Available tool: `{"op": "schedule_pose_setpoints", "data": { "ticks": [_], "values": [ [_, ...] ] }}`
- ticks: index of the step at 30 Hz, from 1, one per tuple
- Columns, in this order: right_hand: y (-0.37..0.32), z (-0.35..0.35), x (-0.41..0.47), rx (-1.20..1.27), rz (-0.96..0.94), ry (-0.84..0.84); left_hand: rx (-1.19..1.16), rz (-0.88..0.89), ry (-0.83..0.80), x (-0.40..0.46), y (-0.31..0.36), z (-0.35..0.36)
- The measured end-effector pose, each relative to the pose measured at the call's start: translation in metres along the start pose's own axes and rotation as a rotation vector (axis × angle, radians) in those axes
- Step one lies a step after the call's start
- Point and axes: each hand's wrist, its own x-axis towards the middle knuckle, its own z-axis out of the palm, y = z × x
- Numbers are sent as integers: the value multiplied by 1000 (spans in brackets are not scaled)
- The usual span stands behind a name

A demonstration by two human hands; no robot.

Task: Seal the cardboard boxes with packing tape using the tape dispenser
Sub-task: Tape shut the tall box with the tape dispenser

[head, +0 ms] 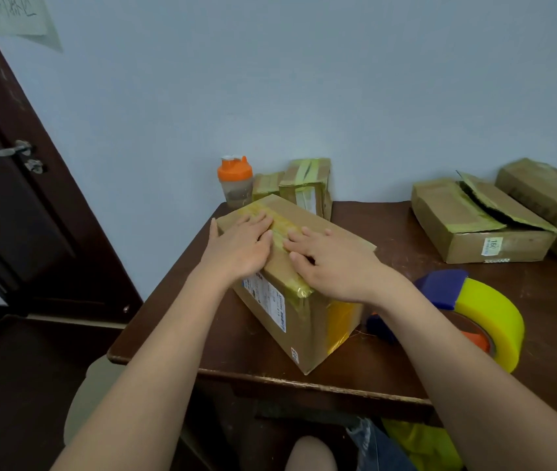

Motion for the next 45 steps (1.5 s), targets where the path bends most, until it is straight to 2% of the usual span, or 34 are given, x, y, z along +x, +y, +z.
{"op": "schedule_pose_setpoints", "data": {
  "ticks": [5,10,15,18,24,27,32,37,40,45],
  "values": [
    [2,4,-1,-37,-8,7,55,5,-38,39,-12,-6],
    [3,-1,-2,-89,-5,-99,-53,-223,164,67,-19,0],
    [2,-14,26,-33,17,-287,-192,-161,262,71,-31,-1],
    [7,-14,49,-36,-4,-279,-321,-180,234,74,-36,-4],
    [9,0,91,-129,-26,-106,-613,-263,169,81,-38,-11],
    [13,0,106,-97,-34,-92,-718,-277,164,84,-45,-7],
    [18,-3,96,-55,-110,-105,-569,-240,31,81,-45,-9],
    [20,-3,41,-56,-94,-99,-502,-246,-17,82,-43,-13],
    [22,4,7,-65,-74,35,-471,-270,-31,82,-43,-13],
    [28,45,-5,109,-147,769,-575,-278,12,79,-44,-9]
  ]
}}
